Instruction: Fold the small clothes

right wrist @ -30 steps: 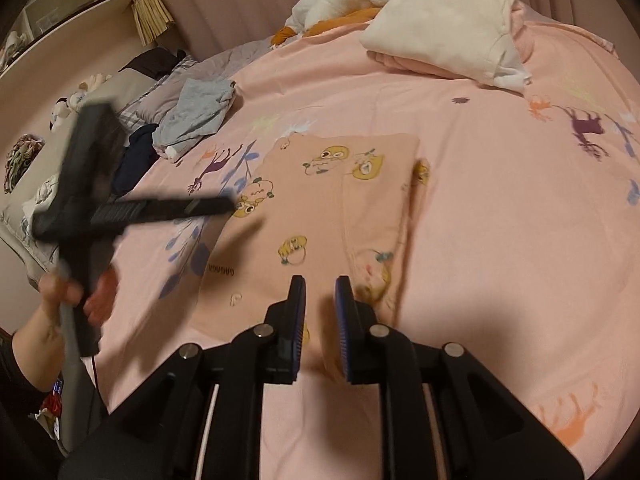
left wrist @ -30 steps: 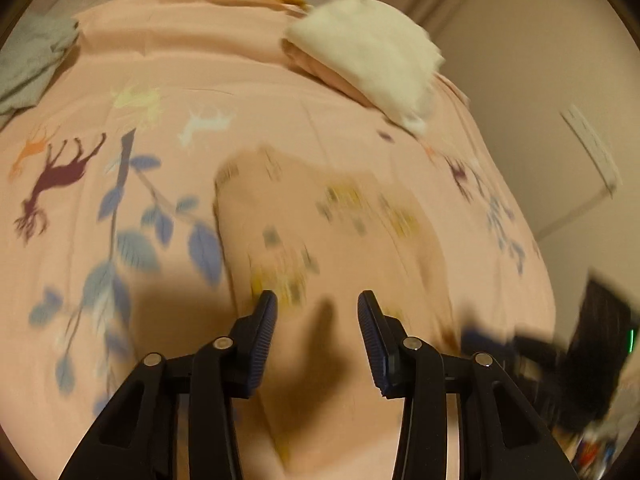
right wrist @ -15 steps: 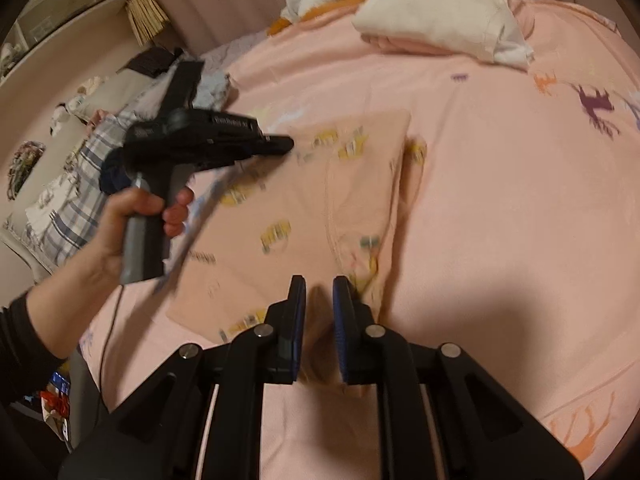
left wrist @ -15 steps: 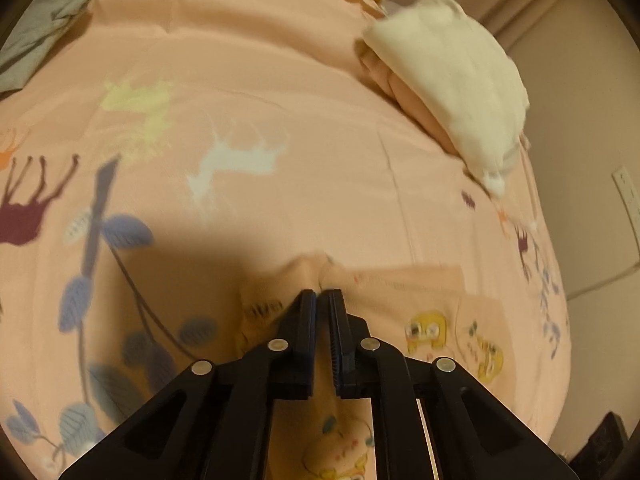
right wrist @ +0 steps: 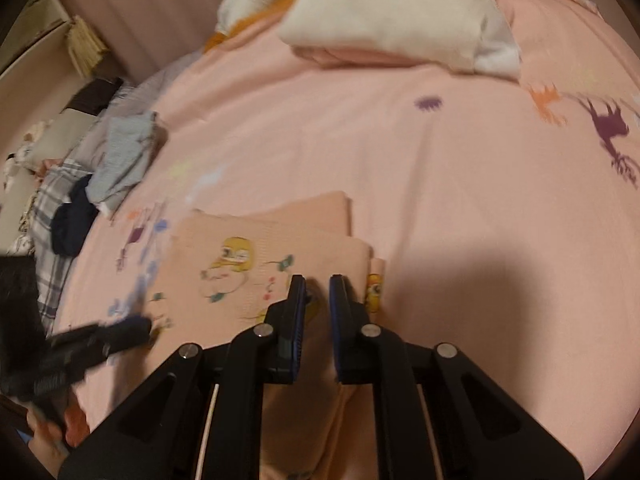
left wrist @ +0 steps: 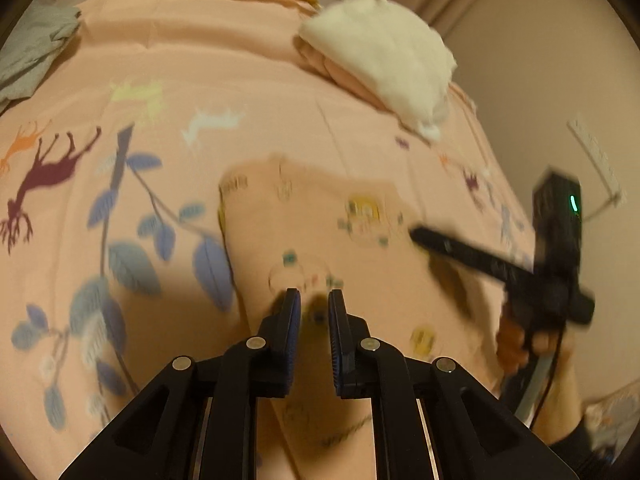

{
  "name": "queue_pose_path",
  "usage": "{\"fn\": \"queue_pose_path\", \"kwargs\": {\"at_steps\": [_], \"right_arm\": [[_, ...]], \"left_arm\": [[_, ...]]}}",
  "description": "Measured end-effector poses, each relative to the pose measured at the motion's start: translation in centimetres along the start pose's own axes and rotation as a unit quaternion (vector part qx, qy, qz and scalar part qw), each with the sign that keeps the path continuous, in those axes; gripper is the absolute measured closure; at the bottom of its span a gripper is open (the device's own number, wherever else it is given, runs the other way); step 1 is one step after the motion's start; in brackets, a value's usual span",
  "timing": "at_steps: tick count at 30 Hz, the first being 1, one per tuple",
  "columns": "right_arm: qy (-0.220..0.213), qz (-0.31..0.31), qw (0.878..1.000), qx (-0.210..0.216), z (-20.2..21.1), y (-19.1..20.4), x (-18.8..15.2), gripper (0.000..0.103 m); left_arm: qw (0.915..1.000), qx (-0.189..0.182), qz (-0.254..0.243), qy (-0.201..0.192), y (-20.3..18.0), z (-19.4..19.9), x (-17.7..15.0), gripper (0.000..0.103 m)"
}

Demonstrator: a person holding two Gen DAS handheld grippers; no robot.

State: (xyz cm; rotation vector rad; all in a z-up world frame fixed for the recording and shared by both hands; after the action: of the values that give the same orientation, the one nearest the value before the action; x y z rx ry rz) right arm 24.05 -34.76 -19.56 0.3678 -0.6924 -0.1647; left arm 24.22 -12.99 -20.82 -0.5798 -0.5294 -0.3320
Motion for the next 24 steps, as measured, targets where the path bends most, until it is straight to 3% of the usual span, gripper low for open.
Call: {"fn": "queue_pose_path", "kwargs": {"at_steps": [3,8,9,11,12,13,20,24], "right_arm": [[-0.005,-0.014,1.000,-0.004,0.9,-0.2,0.1,0.095],[-0.015,0.002,1.000,0.021,4.1,1.4,-0.5,0.082],[-0.014,0.009,0.999,0.033,5.1,1.9,-1.0,0.076],[-0.006,0.005,0.999,0.050,6.1,2.1,-2.2,0.059],[-0.002,-0.006,0.998,0.062,6.8,2.1,-3.0,0.051],[0.000,-0.016,0.997,0.069,7.0,1.9,-3.5,0.050],[0.045,-0.152,0.979,0.126,7.6,-1.4,-7.8,0.045],[0.061,-0.182,0.969,0.153,7.6,-1.5,-9.0,0.045]], "left_arm": [[0.9999,0.010,-0.006,0.002,0.0,-0.2,-0.7,0.094],[0.9999,-0.002,0.015,-0.005,0.0,2.0,-1.1,0.094],[0.9998,-0.005,0.019,-0.005,0.1,2.5,-1.4,0.090],[0.9995,-0.007,0.031,-0.002,0.5,3.2,-2.0,0.070],[0.9990,-0.011,0.043,-0.001,0.8,3.5,-2.3,0.054],[0.9985,-0.014,0.052,-0.003,1.0,3.8,-2.5,0.049],[0.9880,-0.079,0.131,0.023,1.9,4.0,-4.2,0.049],[0.9798,-0.107,0.164,0.039,1.9,3.1,-4.8,0.049]]}}
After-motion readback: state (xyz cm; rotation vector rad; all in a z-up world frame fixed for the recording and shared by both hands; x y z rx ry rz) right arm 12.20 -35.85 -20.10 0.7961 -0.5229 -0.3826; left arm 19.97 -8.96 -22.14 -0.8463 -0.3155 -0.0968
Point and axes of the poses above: each gripper's, at about its wrist camera, not at the fingertips, and z roughly against the way its jaws point, y to its left, x to its top, the point moved 10 cm from there along -z, roughly the way its jaws point, and after that the axes turned 5 degrees about -y, right-handed, at the moved point
